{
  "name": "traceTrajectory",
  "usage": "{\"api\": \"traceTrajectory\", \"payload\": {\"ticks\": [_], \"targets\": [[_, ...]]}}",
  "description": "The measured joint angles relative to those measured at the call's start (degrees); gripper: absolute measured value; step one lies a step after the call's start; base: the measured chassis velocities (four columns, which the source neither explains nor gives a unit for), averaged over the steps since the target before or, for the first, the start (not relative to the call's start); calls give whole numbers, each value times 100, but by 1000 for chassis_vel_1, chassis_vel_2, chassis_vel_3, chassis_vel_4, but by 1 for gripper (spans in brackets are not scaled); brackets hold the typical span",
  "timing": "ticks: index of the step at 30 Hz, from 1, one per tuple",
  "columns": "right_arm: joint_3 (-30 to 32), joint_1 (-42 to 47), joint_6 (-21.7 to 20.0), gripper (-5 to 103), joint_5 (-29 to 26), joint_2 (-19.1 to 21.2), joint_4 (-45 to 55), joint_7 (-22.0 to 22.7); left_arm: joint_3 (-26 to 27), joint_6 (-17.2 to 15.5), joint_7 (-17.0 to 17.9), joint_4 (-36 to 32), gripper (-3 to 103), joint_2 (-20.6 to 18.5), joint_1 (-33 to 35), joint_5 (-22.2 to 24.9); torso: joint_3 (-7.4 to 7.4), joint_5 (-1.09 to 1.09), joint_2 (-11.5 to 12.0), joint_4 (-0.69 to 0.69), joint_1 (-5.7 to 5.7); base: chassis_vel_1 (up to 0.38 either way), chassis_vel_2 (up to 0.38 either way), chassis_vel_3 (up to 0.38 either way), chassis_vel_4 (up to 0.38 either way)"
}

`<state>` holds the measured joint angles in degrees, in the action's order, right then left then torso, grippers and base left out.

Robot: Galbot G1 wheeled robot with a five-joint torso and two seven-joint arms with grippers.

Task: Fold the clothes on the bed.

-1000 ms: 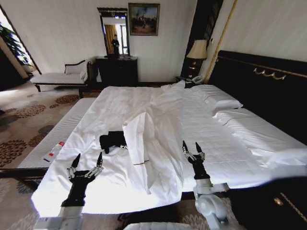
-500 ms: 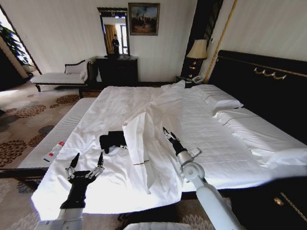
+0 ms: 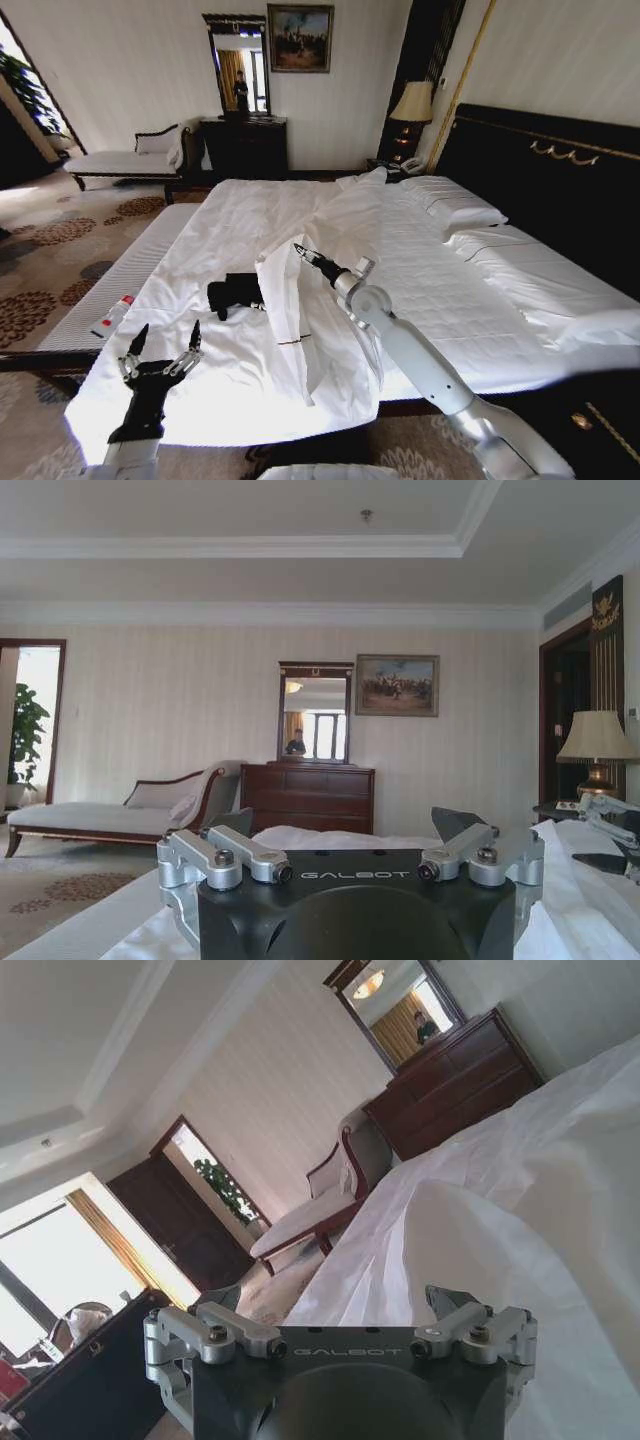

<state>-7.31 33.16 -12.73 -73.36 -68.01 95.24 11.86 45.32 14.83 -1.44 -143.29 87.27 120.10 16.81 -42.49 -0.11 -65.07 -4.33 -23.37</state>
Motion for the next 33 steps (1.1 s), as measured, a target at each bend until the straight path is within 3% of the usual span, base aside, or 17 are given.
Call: {"api": "traceTrajectory", "payload": {"ticks": [11,20,23,26,28,33], "targets": [[-507,-436,-177,100,41,-149,-407,304,-21,295,13,0,100,146,204,-80,1,0,0,-2,1,0,0,0,0],[-895,-1116,-456,103,102,-523,-1113,523,-115,185,19,2,100,198,56,-211,0,1,0,1,1,0,0,0,0],[-1093,-1487,-578,92,97,-544,-1251,582,-112,167,19,9,100,193,28,-214,0,1,0,-1,1,0,0,0,0],[-1193,-1624,-677,89,95,-544,-1267,638,-99,173,20,40,100,191,21,-204,0,0,0,-1,1,0,0,0,0],[-1401,-1820,-980,85,92,-556,-1278,957,-89,222,20,99,100,187,30,-190,0,1,0,-1,1,0,0,0,0],[-1768,-2051,-1297,97,93,-611,-1400,1331,-36,268,23,165,100,169,28,-95,0,0,0,-1,1,0,0,0,0]]}}
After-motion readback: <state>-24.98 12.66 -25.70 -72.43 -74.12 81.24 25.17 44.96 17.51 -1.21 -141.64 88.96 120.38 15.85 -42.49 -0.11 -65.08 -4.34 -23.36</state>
